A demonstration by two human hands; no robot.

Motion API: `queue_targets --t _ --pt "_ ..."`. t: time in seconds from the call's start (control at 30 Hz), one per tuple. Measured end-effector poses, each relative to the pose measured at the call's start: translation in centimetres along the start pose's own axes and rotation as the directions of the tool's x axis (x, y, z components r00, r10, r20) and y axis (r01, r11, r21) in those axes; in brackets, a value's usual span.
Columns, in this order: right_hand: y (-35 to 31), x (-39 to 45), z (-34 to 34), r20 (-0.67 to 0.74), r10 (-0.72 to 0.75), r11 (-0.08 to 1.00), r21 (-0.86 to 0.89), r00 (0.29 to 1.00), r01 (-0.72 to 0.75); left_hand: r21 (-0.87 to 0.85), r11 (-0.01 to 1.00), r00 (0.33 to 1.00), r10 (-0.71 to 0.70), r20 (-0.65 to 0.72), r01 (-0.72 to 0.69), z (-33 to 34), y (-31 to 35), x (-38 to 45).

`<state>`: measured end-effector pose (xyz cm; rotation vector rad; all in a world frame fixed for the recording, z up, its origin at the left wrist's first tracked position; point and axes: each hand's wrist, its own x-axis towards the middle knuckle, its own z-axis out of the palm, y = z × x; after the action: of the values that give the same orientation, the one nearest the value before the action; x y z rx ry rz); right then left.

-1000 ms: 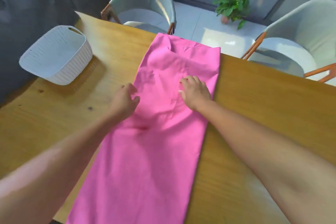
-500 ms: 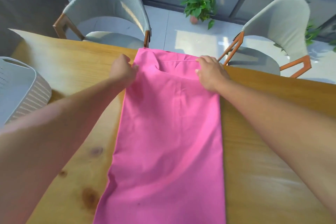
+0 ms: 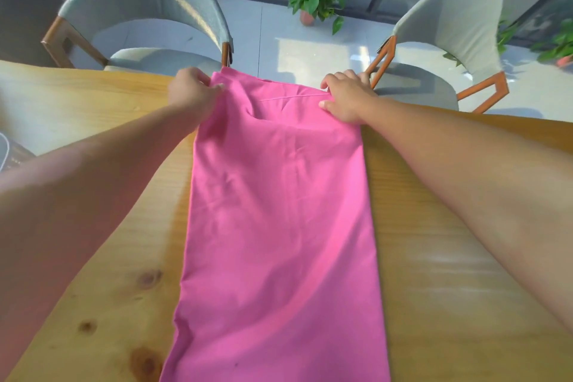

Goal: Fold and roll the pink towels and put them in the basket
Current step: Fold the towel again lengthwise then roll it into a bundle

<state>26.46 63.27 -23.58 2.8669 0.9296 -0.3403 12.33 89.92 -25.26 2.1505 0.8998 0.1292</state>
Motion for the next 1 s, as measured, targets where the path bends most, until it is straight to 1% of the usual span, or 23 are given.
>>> queue_targets --t 0.07,0.13,0.23,0.3,0.4,0.43,0.5,0.6,0.63,0.7,0.83,1.0 --pt "0.2 0.5 0.1 -0.044 0.001 1.0 -0.018 0.999 -0.001 0.014 1.0 0.998 0.029 -0.053 -0.028 0.0 0.2 0.2" --pt "0.3 0.8 0.2 -0.088 0.003 1.0 -0.026 0.996 -0.005 0.061 0.994 0.992 0.093 -0.086 -0.087 0.1 0.4 0.5" --pt "0.5 1.1 0.4 -0.07 -0.005 1.0 0.006 0.998 0.006 0.095 0.987 0.988 0.14 -0.07 -0.133 0.6 0.6 0.7" --pt "0.8 1.3 0.5 -0.057 -0.031 0.999 0.012 0.998 0.032 0.095 0.989 0.992 0.117 -0.042 -0.112 1.0 0.7 0.9" --pt "1.4 1.4 0.3 -0.046 -0.059 0.998 0.026 0.997 0.06 0.181 0.982 0.999 0.047 0.014 -0.049 1.3 0.4 1.0" --pt "1.6 1.5 0.0 -0.056 -0.067 0.997 0.029 0.996 0.069 0.176 0.984 1.0 0.027 0.0 -0.026 1.2 0.3 1.2" --pt "2.3 1.6 -0.5 -0.071 -0.066 0.996 0.047 0.995 0.069 0.103 0.995 1.0 0.007 -0.03 -0.003 1.0 0.0 1.7" --pt "3.8 1.6 -1.0 -0.052 0.033 0.985 0.17 0.998 -0.023 -0.065 0.998 1.0 0.002 -0.012 -0.003 0.5 -0.4 2.3" --pt "4.2 1.6 -1.0 -0.043 0.071 0.976 0.208 0.997 -0.06 -0.095 0.995 1.0 0.007 -0.016 -0.008 0.3 -0.5 2.4" --pt "4.7 1.5 -0.9 -0.06 0.101 0.964 0.252 0.993 -0.083 -0.128 0.992 1.0 0.012 -0.005 -0.012 0.3 -0.5 2.8" --pt "4.8 1.7 0.2 -0.11 0.111 0.961 0.265 0.988 -0.079 -0.109 0.993 0.998 0.054 0.012 -0.052 1.1 -0.4 3.7" --pt "4.7 1.8 1.6 -0.066 0.184 0.927 0.343 0.981 -0.151 0.043 0.996 0.997 0.078 -0.029 -0.077 2.0 -0.1 4.5"
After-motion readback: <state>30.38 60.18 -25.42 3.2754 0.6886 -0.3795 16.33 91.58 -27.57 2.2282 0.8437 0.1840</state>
